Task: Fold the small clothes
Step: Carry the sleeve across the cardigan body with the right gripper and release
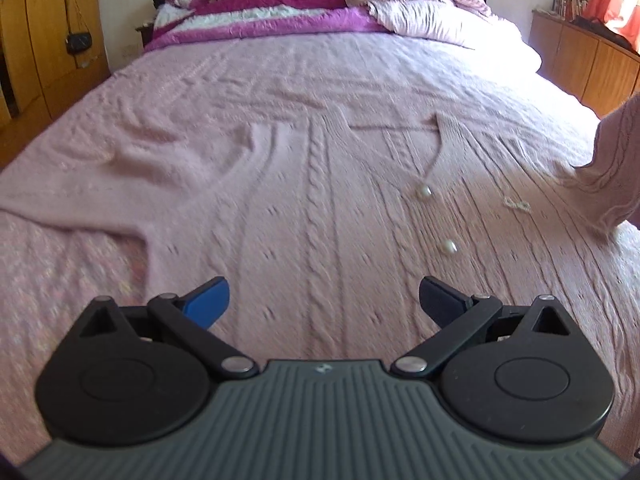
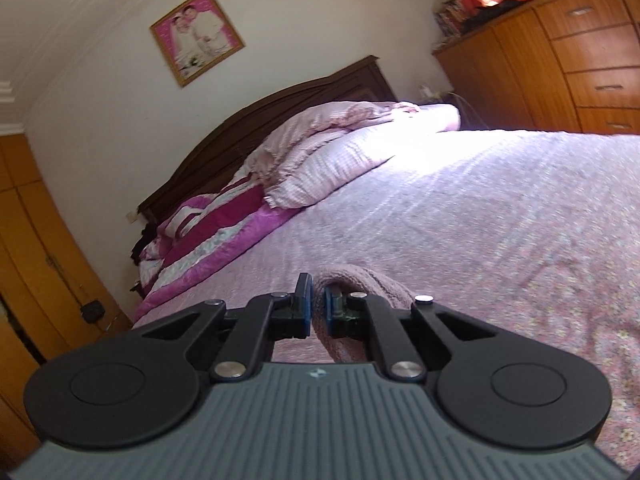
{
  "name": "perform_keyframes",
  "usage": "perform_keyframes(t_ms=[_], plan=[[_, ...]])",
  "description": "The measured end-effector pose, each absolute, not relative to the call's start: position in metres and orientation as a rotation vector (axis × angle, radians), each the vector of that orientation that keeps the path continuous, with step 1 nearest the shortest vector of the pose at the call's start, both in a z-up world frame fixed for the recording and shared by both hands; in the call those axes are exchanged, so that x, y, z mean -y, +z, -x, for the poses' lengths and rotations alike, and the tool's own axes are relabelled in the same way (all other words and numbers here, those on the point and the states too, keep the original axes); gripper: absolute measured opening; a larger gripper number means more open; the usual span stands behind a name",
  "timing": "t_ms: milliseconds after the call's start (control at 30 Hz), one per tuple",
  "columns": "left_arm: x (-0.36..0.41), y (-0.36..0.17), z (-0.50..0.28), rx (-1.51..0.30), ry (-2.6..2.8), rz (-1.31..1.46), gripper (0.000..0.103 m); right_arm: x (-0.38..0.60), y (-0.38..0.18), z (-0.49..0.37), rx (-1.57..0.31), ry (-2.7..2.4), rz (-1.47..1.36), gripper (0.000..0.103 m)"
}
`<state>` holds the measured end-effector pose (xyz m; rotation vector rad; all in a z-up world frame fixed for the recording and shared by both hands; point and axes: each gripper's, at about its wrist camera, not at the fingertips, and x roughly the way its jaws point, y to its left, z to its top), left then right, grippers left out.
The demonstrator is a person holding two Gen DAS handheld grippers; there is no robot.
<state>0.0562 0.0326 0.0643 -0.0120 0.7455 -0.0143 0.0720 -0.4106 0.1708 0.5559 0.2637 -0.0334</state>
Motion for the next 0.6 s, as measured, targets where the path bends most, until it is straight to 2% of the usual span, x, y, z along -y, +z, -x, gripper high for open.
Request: perform_keyframes(t_ms=[267, 600], plan=[[-0.050, 0.071, -0.064, -0.734, 0.013, 0.042, 0.103, 0.320, 0.195, -0.085, -0.268, 0.048, -0.492, 0.007], [-0.086, 0.066, -0.068, -0.758, 0.058, 0.081, 0.103, 0.219, 0.151, -0.115, -0.398, 0.098, -0.459, 0.007]])
